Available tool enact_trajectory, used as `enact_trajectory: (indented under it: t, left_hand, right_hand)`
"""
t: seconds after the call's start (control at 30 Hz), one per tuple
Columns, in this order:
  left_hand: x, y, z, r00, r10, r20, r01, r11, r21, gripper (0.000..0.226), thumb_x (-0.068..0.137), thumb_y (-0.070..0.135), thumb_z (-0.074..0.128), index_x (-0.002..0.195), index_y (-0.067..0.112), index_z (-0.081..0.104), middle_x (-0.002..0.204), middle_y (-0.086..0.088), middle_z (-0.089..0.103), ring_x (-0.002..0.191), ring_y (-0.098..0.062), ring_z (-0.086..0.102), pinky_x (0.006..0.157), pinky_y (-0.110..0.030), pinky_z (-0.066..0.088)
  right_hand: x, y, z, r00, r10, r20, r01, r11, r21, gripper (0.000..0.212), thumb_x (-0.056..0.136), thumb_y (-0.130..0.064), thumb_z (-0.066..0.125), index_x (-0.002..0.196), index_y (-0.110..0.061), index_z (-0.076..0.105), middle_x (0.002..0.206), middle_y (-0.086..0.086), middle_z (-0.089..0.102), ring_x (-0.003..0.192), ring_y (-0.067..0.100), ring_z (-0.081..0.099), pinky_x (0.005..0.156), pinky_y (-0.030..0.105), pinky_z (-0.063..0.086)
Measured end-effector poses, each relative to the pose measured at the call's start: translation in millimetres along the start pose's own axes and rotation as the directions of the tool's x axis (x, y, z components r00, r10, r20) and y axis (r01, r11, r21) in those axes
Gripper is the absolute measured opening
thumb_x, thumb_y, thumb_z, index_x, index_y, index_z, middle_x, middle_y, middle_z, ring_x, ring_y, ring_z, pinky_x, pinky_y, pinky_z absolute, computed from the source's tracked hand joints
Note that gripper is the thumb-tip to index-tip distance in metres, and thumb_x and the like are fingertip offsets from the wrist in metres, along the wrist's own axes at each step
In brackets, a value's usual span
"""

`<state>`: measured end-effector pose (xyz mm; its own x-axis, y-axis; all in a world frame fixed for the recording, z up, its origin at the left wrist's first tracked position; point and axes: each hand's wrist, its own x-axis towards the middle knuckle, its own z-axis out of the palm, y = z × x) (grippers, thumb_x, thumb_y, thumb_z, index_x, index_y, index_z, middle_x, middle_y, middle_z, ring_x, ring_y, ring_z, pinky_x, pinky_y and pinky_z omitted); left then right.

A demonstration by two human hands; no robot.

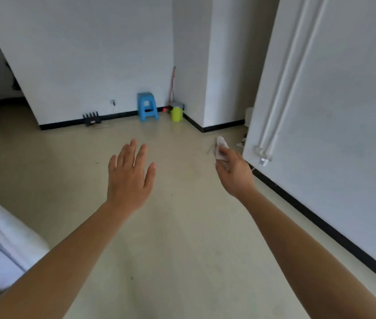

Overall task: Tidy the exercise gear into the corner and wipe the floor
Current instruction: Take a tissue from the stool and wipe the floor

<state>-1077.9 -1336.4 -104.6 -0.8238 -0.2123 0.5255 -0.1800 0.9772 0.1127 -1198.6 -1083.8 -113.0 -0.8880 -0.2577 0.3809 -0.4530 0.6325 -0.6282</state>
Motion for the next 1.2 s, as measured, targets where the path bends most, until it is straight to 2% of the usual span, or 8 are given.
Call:
enact_trajectory:
  t: [0.1, 0.2, 0.3, 0.4, 0.57, 0.7, 1.0, 1.2]
  left_hand:
    - [39.5, -53.8, 16.0, 0.999, -0.032, 0.021, 0.031, 0.998, 0.051, 0.064, 0.101, 0.047, 0.018, 0.152, 0.011, 0.032, 0.161, -0.015, 0.024, 0.146, -0.033, 0.028, 0.116, -0.055, 0.026]
    - [79.8, -96.8, 49.6, 0.995, -0.095, 0.043, 0.093, 0.994, 0.051, 0.061, 0.103, 0.046, 0.017, 0.154, 0.013, 0.027, 0.163, -0.014, 0.019, 0.148, -0.031, 0.022, 0.118, -0.054, 0.023]
    - [125.0, -130.6, 95.3, 0.989, -0.116, 0.091, 0.111, 0.992, 0.062, 0.063, 0.103, 0.047, 0.017, 0.156, 0.014, 0.022, 0.164, -0.012, 0.013, 0.15, -0.029, 0.017, 0.119, -0.052, 0.02]
    - [194.6, -165.0, 142.2, 0.992, -0.089, 0.087, 0.082, 0.993, 0.086, 0.062, 0.103, 0.047, 0.017, 0.156, 0.014, 0.022, 0.164, -0.012, 0.014, 0.15, -0.029, 0.018, 0.119, -0.052, 0.02]
    - [360.9, -226.7, 199.3, 0.994, -0.089, 0.066, 0.082, 0.991, 0.104, 0.064, 0.102, 0.049, 0.015, 0.156, 0.015, 0.021, 0.165, -0.011, 0.012, 0.151, -0.027, 0.014, 0.12, -0.051, 0.017]
    - [470.2, -286.8, 223.8, 0.994, -0.099, 0.045, 0.093, 0.988, 0.12, 0.062, 0.103, 0.047, 0.019, 0.156, 0.015, 0.022, 0.165, -0.011, 0.012, 0.151, -0.027, 0.015, 0.121, -0.051, 0.016]
    - [661.2, -478.8, 339.2, 0.986, -0.166, -0.023, 0.168, 0.978, 0.123, 0.067, 0.101, 0.052, 0.012, 0.156, 0.015, 0.022, 0.164, -0.011, 0.013, 0.15, -0.028, 0.017, 0.119, -0.052, 0.021]
    - [821.4, -599.9, 409.2, 0.991, -0.132, -0.001, 0.132, 0.987, 0.088, 0.068, 0.1, 0.052, 0.013, 0.155, 0.015, 0.023, 0.164, -0.012, 0.016, 0.15, -0.029, 0.019, 0.119, -0.052, 0.023]
  right_hand:
    - [51.9, -27.5, 47.4, 0.992, -0.12, 0.048, 0.124, 0.989, -0.076, 0.054, 0.098, -0.025, 0.055, 0.149, -0.027, 0.041, 0.134, 0.008, 0.055, 0.108, 0.029, 0.06, 0.081, 0.033, 0.044]
    - [102.7, -33.7, 98.5, 0.981, -0.162, 0.109, 0.173, 0.98, -0.099, 0.054, 0.097, -0.026, 0.056, 0.149, -0.029, 0.039, 0.132, 0.007, 0.055, 0.104, 0.028, 0.06, 0.078, 0.033, 0.045]
    - [154.6, -24.1, 149.7, 0.977, -0.164, 0.135, 0.178, 0.98, -0.095, 0.054, 0.097, -0.028, 0.055, 0.149, -0.031, 0.038, 0.131, 0.004, 0.054, 0.105, 0.028, 0.06, 0.08, 0.037, 0.049]
    - [227.3, -10.4, 204.1, 0.978, -0.172, 0.118, 0.185, 0.977, -0.106, 0.054, 0.098, -0.029, 0.053, 0.149, -0.032, 0.036, 0.133, 0.002, 0.054, 0.106, 0.027, 0.06, 0.075, 0.032, 0.043]
    - [393.9, -13.7, 283.9, 0.978, -0.173, 0.118, 0.178, 0.983, -0.036, 0.053, 0.098, -0.032, 0.052, 0.149, -0.032, 0.037, 0.138, 0.002, 0.052, 0.111, 0.027, 0.06, 0.085, 0.041, 0.052]
    - [526.3, -47.6, 338.3, 0.974, -0.197, 0.113, 0.2, 0.98, -0.012, 0.051, 0.1, -0.031, 0.05, 0.149, -0.028, 0.039, 0.137, 0.004, 0.052, 0.111, 0.028, 0.059, 0.084, 0.039, 0.052]
    - [768.1, -111.8, 526.3, 0.962, -0.248, 0.115, 0.245, 0.969, 0.041, 0.045, 0.105, -0.04, 0.04, 0.149, -0.029, 0.04, 0.142, 0.002, 0.05, 0.111, 0.023, 0.06, 0.086, 0.038, 0.051]
    - [930.9, -131.8, 633.3, 0.98, -0.157, 0.124, 0.154, 0.987, 0.036, 0.048, 0.104, -0.051, 0.036, 0.148, -0.032, 0.039, 0.141, -0.001, 0.051, 0.113, 0.02, 0.06, 0.091, 0.041, 0.052]
